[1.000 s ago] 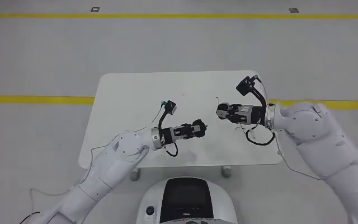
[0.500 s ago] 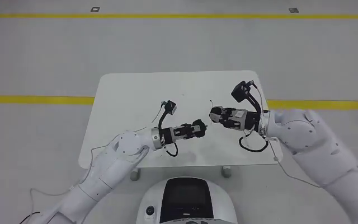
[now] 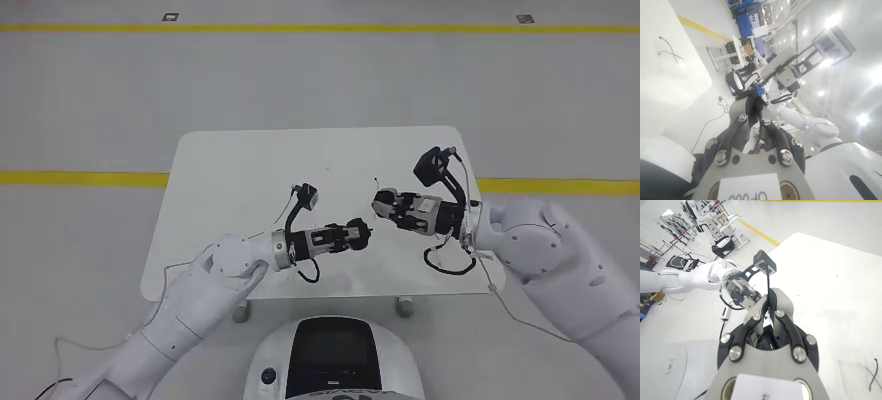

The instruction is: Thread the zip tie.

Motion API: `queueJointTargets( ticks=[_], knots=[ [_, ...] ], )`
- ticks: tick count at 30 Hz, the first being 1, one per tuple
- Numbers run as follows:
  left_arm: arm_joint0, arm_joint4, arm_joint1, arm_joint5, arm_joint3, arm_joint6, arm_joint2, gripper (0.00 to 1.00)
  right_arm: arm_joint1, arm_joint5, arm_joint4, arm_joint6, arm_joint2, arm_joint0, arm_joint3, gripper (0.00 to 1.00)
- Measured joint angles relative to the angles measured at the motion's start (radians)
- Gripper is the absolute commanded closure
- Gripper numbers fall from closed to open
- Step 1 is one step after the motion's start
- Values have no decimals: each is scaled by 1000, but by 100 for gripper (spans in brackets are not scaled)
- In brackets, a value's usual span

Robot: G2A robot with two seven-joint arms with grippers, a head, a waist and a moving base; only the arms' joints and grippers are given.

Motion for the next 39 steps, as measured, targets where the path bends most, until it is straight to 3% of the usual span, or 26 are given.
queueJointTargets(
  ticks=[5, 14, 26, 31, 39],
  knots=[
    [-7, -129, 1, 55, 53, -90, -15, 100, 17, 0, -61, -11, 11, -16, -23, 100],
    [-5, -274, -7, 78, 87, -152, -21, 100, 52, 0, -81, -50, -17, -20, -48, 100],
    [-19, -228, -15, 46, 85, -152, 4, 100, 67, 0, -85, -101, -52, -2, -53, 100],
    [-10, -235, -16, 71, 72, -136, 8, 100, 61, 1, -106, -133, -49, -15, -47, 100],
    [-10, -265, -19, 90, 85, -164, 11, 100, 54, 0, -99, -128, -56, -17, -59, 100]
  ],
)
